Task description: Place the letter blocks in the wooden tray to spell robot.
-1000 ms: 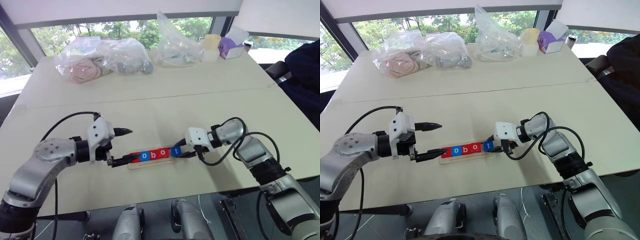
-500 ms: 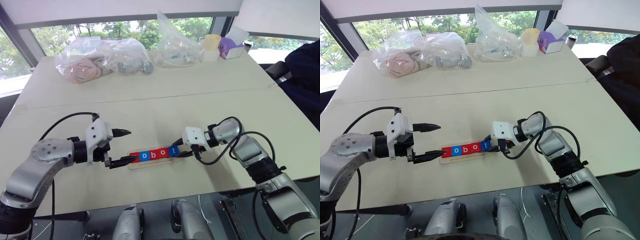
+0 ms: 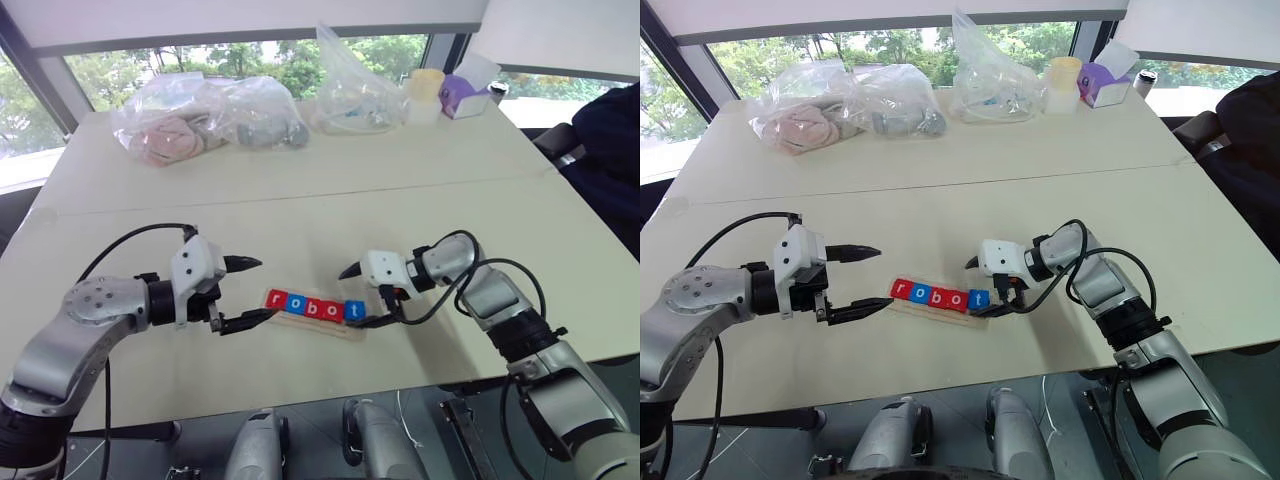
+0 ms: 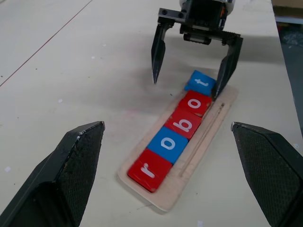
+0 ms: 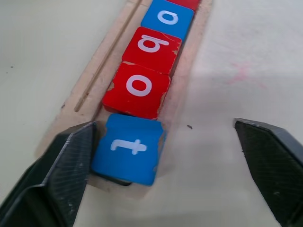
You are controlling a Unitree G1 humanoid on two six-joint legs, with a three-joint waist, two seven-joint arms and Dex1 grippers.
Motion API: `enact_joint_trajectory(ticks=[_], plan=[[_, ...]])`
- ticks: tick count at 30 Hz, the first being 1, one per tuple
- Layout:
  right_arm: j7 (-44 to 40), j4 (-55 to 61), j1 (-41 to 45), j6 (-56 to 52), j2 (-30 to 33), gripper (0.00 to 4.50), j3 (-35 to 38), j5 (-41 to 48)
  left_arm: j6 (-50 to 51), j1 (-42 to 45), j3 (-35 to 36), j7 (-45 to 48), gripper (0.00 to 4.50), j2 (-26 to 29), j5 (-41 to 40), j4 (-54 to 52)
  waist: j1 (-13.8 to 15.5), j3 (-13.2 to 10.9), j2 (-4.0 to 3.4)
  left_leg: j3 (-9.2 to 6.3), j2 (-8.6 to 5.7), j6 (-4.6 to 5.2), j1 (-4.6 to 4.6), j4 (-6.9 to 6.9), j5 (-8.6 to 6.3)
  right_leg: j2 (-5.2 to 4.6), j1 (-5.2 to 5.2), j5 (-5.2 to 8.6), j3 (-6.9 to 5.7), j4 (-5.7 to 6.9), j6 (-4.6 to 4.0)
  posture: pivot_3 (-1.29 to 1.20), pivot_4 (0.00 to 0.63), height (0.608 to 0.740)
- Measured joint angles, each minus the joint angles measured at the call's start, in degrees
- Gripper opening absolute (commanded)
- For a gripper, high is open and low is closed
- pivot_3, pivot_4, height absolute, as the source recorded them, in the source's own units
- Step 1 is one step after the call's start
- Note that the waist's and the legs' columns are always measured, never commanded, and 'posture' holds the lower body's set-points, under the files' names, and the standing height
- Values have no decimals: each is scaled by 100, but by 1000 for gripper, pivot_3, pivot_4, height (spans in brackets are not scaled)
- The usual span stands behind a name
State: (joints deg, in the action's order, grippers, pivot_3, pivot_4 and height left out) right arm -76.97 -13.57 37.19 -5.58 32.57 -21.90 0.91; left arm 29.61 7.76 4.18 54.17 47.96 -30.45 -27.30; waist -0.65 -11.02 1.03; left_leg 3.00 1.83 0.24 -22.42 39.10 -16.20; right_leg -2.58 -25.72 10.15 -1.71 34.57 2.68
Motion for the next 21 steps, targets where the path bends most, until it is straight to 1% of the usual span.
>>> enact_joint_trajectory(ticks=[4, 8, 14, 18, 21], plan=[[40, -1, 201, -130, -24, 4446, 55, 59, 0, 67, -12, -43, 4500, -33, 0, 0, -1, 0, 0, 0, 0, 0, 0, 0, 0, 0, 0, 0, 0, 0, 0, 0, 150, 740], [164, -36, 410, -156, -20, 4446, 273, 151, 0, 115, -27, -62, 4500, -71, 1, 1, -1, 0, 0, 0, 0, 0, 0, -1, 0, 0, 0, -2, 0, 0, -4, 0, 150, 740], [196, -42, 449, -321, 67, 4446, 514, 272, -1, 151, -65, -59, 4500, -77, 3, 9, 1, 0, -1, 1, -1, 0, -1, -2, 0, -1, 0, -4, 1, 0, -6, 0, 150, 740], [498, -168, 416, 50, 80, 4446, 561, 112, -9, 207, -99, -57, 4500, -103, 5, 14, -4, 0, -1, 2, -1, 0, -1, -2, 0, 1, 0, -1, -1, 0, -2, 0, 150, 740], [633, -257, 191, 257, 80, 4446, 535, -11, -13, 208, -113, -50, 4500, -105, 6, 16, -1, 0, -1, 3, -1, 0, -2, -4, 0, 2, 0, -1, -1, 0, -3, 0, 150, 740]])
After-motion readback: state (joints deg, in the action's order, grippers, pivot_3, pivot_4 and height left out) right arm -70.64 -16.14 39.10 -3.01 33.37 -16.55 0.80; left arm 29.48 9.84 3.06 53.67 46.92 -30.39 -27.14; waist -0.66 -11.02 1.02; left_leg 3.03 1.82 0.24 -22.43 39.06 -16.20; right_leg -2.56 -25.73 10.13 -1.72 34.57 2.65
